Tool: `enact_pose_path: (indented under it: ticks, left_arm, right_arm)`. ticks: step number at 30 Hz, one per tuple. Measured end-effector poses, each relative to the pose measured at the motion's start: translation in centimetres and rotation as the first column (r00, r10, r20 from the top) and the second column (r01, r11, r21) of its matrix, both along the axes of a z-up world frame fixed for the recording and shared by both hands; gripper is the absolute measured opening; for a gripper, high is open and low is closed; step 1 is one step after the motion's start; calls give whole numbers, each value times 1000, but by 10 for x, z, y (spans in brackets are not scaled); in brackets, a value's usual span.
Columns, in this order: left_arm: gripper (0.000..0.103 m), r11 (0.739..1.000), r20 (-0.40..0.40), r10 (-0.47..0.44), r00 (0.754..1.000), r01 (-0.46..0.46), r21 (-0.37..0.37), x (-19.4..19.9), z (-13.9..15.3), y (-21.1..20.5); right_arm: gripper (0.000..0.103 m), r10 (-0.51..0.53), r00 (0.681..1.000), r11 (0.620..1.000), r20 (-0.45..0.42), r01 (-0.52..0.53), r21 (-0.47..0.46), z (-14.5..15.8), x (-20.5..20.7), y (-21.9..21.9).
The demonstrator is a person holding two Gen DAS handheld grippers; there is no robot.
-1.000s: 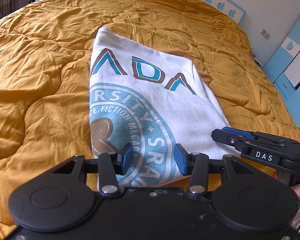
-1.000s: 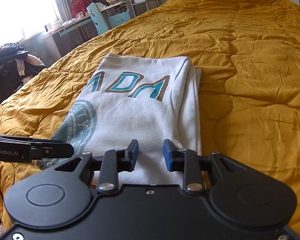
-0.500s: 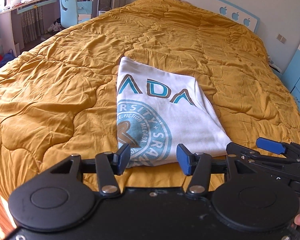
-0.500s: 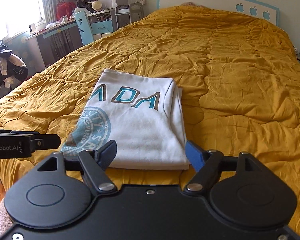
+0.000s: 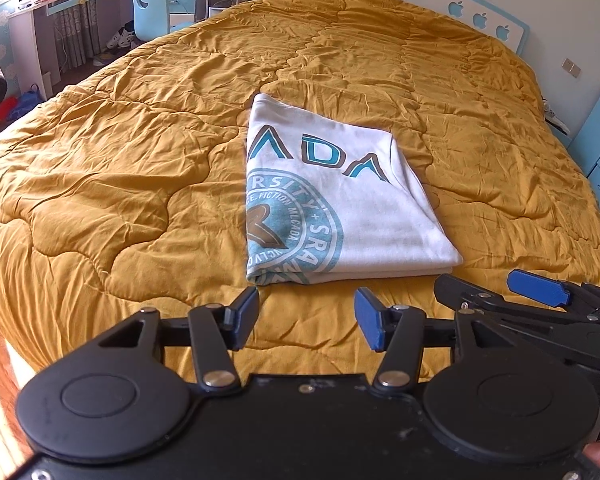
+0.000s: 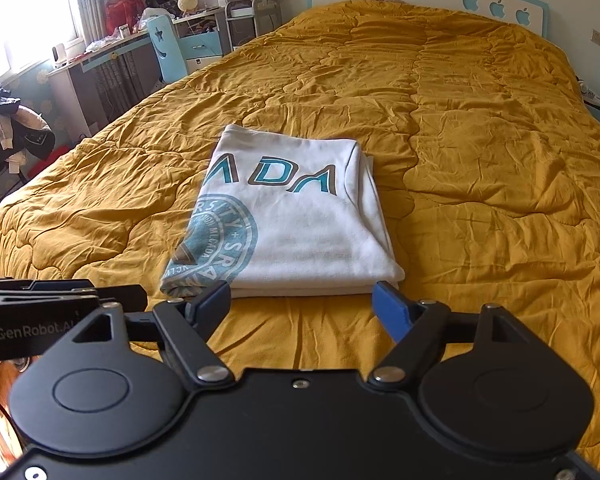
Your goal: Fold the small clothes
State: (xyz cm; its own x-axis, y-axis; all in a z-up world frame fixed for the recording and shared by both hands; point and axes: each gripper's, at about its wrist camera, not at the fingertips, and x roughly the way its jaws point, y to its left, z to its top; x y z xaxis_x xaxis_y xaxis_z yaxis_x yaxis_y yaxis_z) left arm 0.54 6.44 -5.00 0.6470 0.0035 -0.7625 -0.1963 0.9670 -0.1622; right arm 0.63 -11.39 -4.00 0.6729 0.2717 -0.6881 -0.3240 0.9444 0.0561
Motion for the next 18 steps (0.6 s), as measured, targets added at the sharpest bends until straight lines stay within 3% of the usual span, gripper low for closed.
enact_pose_path:
  ticks: [18]
  left_arm:
    - [57,999,-21,34,999,-33,26,0,0,3]
  right_arm:
    - [79,-1,1000,1000,-5,1,-4,1,-1,1]
